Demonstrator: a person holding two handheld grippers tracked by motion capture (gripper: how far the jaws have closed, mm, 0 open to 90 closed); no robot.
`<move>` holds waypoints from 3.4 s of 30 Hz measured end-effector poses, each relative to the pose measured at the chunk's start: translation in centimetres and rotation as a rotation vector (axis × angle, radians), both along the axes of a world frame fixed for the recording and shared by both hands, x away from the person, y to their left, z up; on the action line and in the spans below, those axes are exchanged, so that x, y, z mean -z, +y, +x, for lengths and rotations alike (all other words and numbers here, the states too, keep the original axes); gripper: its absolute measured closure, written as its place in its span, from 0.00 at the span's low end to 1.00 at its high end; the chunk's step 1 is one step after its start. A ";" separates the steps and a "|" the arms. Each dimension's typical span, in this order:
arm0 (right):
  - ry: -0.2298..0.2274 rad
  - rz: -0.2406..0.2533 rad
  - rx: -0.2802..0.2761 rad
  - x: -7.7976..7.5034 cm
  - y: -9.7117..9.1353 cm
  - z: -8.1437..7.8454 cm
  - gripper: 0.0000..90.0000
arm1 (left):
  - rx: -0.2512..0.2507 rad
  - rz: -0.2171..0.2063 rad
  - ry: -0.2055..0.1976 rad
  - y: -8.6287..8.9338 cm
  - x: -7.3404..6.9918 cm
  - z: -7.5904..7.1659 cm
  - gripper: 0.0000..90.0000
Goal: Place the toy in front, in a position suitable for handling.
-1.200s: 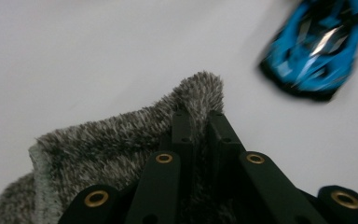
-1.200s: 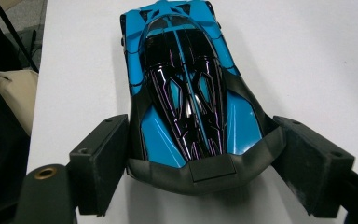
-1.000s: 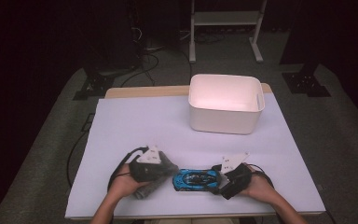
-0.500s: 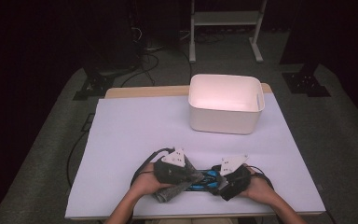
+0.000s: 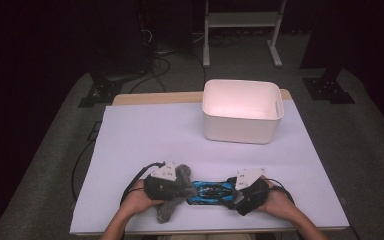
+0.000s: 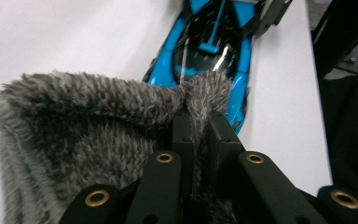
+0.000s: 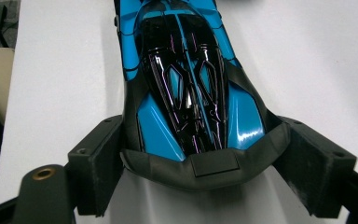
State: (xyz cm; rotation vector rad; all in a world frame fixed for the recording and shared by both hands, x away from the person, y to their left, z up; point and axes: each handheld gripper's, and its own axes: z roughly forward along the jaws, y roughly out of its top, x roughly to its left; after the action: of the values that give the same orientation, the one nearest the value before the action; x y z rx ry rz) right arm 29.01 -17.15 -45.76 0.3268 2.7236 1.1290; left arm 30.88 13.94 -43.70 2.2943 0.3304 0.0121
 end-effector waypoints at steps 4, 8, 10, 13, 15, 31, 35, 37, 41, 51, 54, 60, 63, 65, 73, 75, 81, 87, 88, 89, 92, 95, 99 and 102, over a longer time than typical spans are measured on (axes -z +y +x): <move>0.009 0.000 0.000 0.0 0.0 0.1 0.22 | -0.008 0.002 -0.011 -1.1 -0.4 0.9 0.93; 0.007 0.003 0.008 0.1 0.2 0.0 0.21 | 0.001 0.005 -0.021 -2.9 -0.9 1.7 0.93; 0.006 0.004 0.009 0.1 0.2 0.0 0.21 | 0.007 0.013 -0.021 -3.9 -1.3 2.0 0.92; 0.001 0.002 0.001 0.1 0.2 0.0 0.21 | 0.035 0.048 -0.028 -5.7 -1.4 2.4 0.92; 0.005 0.002 0.001 0.1 0.1 0.0 0.22 | 0.041 0.057 -0.034 -5.9 -1.4 2.5 0.92; 0.007 0.003 0.003 0.1 0.3 0.0 0.22 | 0.066 0.033 0.010 -1.6 -0.8 -0.4 0.92; 0.005 -0.005 0.002 0.2 0.5 0.0 0.21 | 0.122 0.029 0.001 -3.5 -1.4 -0.7 0.92; 0.006 -0.004 0.003 0.2 0.5 0.0 0.21 | 0.137 0.036 -0.005 -4.1 -1.5 -0.7 0.92; 0.004 -0.003 -0.001 0.2 0.4 0.1 0.21 | 0.180 0.027 -0.011 -6.3 -1.9 -0.7 0.92; 0.007 0.005 -0.009 0.3 0.3 0.2 0.22 | 0.208 0.012 -0.007 -7.8 -1.8 -0.3 0.91; 0.008 0.003 -0.006 0.3 0.4 0.2 0.22 | 0.198 0.017 -0.010 -7.0 -1.7 -0.4 0.91; 0.007 0.000 -0.006 0.2 0.4 0.2 0.22 | 0.152 0.029 0.007 -4.0 -1.2 -0.4 0.91; 0.008 -0.001 -0.008 0.2 0.4 0.2 0.22 | 0.079 0.038 0.000 -1.5 -0.8 -0.3 0.91; 0.008 0.000 -0.008 0.2 0.4 0.2 0.22 | 0.066 0.027 0.010 -1.0 -0.6 -0.2 0.91; 0.012 0.005 -0.009 0.3 0.4 0.2 0.22 | 0.019 0.034 0.011 -1.3 -0.7 1.1 0.91; 0.012 0.004 -0.009 0.3 0.4 0.2 0.22 | 0.013 0.036 0.012 -1.6 -0.7 1.4 0.91; 0.013 0.005 -0.012 0.3 0.3 0.3 0.22 | 0.024 0.032 0.018 -3.5 -1.4 2.6 0.91; 0.016 0.005 -0.010 0.3 0.4 0.3 0.22 | 0.078 0.050 0.039 -6.4 -1.4 3.8 0.91; 0.018 0.006 -0.011 0.3 0.4 0.3 0.22 | 0.090 0.058 0.039 -6.8 -1.5 3.9 0.91; 0.015 0.007 -0.014 0.3 0.4 0.3 0.22 | 0.099 0.058 0.042 -7.2 -1.6 4.0 0.91; 0.022 0.016 -0.015 0.4 0.3 0.4 0.22 | 0.134 0.045 0.060 -8.3 -1.8 4.1 0.91; 0.026 0.017 -0.019 0.4 0.3 0.5 0.22 | 0.174 0.054 0.064 -9.6 -2.0 4.0 0.91; 0.032 0.026 -0.017 0.5 0.2 0.5 0.22 | 0.225 0.075 0.057 -11.7 -2.2 3.6 0.90; 0.040 0.029 -0.014 0.5 0.2 0.5 0.22 | 0.241 0.087 0.048 -12.8 -2.1 3.3 0.90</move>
State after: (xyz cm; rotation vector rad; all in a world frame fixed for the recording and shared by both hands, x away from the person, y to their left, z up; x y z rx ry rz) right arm 29.51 -16.97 -46.26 0.3387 2.7508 1.1785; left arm 34.18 1.18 -41.64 2.4101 0.0776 -0.1531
